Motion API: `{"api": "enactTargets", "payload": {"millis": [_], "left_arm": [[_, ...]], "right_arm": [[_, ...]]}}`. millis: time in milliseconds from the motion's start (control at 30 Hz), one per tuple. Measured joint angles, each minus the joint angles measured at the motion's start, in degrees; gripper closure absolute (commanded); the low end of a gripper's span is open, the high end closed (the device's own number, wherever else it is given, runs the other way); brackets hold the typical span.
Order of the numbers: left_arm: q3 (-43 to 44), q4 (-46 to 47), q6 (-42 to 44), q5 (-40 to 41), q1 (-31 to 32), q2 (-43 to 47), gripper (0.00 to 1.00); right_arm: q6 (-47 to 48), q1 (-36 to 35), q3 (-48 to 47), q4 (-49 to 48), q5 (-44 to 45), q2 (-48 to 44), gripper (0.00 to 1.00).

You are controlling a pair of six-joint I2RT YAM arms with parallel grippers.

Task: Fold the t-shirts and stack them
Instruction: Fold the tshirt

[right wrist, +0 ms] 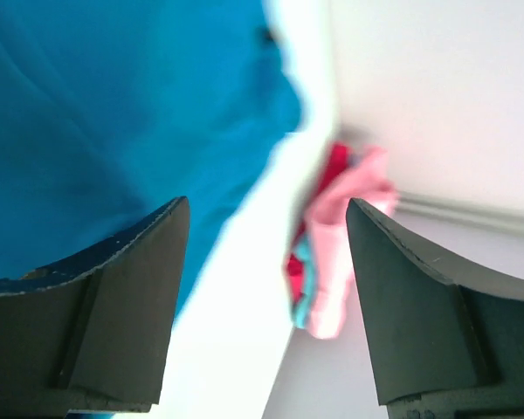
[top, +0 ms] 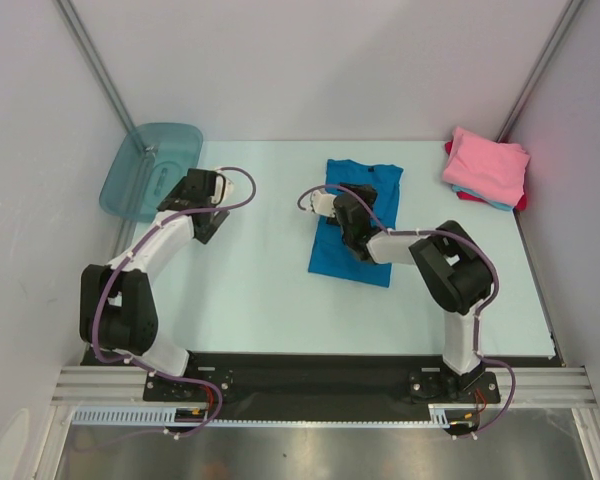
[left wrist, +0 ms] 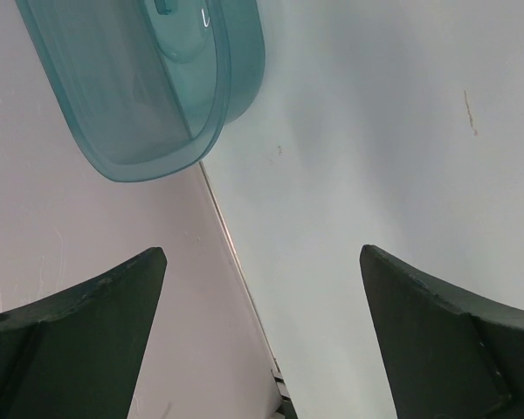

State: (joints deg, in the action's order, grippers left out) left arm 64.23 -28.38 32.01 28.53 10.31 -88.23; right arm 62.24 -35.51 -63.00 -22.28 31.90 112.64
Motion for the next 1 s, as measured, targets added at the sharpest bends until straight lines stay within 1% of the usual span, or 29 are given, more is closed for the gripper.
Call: {"api": "enactTargets", "payload": {"millis": [133, 167, 233, 333, 367, 400, 433, 533, 567, 633, 767, 900, 1000], "left_arm": [[0.0, 0.02, 0.0, 0.02, 0.13, -0.02, 0.0], [0.0, 0.0, 0.0, 0.02, 0.13, -0.02, 0.0], [0.0, 0.0, 0.0, 0.0, 0.13, -0.02, 0.0], [0.0, 0.02, -0.02, 0.0, 0.17, -0.02, 0.0], [0.0, 0.0, -0.02, 0.0, 0.17, -0.02, 0.0], [0.0, 0.02, -0.02, 0.0, 0.17, -0.02, 0.0], [0.0, 0.0, 0.0, 0.02, 0.2, -0.02, 0.0], [0.0, 0.02, 0.0, 0.02, 0.22, -0.02, 0.0], [0.0, 0.02, 0.0, 0.02, 0.24, -0.02, 0.0], [0.0, 0.02, 0.0, 0.04, 0.31, -0.02, 0.0], [0.0, 0.0, -0.02, 0.09, 0.81, -0.02, 0.0], [-0.02, 0.0, 0.0, 0.31, 1.51, -0.02, 0.0], [-0.04, 0.0, 0.0, 0.42, 1.7, -0.02, 0.0]], "right_arm": [[4.81, -0.52, 2.54, -14.47, 5.09, -0.28, 0.26], [5.75, -0.94, 3.67, -16.76, 5.75, -0.9, 0.27], [6.38, -2.01, 5.62, -18.38, 7.32, -2.89, 0.3], [5.09, -4.33, 7.72, -17.7, 8.83, -7.63, 0.48], [2.93, -5.09, 7.8, -14.75, 8.74, -9.75, 0.76], [1.29, -5.57, 7.76, -11.8, 8.44, -11.58, 0.91], [-2.34, -6.19, 7.34, -6.88, 6.93, -14.05, 1.0], [-13.18, -6.73, 3.1, 9.9, -1.18, -19.58, 1.0], [-16.04, -6.62, 1.4, 14.32, -3.56, -20.5, 1.0], [-20.24, -6.47, -0.46, 19.82, -7.06, -21.27, 1.0], [-24.76, -6.19, -0.74, 27.65, -12.39, -19.17, 1.0], [-26.29, -5.7, -0.59, 32.74, -16.61, -12.13, 1.0], [-26.64, -5.51, 0.04, 34.82, -18.1, -8.57, 1.0]]}}
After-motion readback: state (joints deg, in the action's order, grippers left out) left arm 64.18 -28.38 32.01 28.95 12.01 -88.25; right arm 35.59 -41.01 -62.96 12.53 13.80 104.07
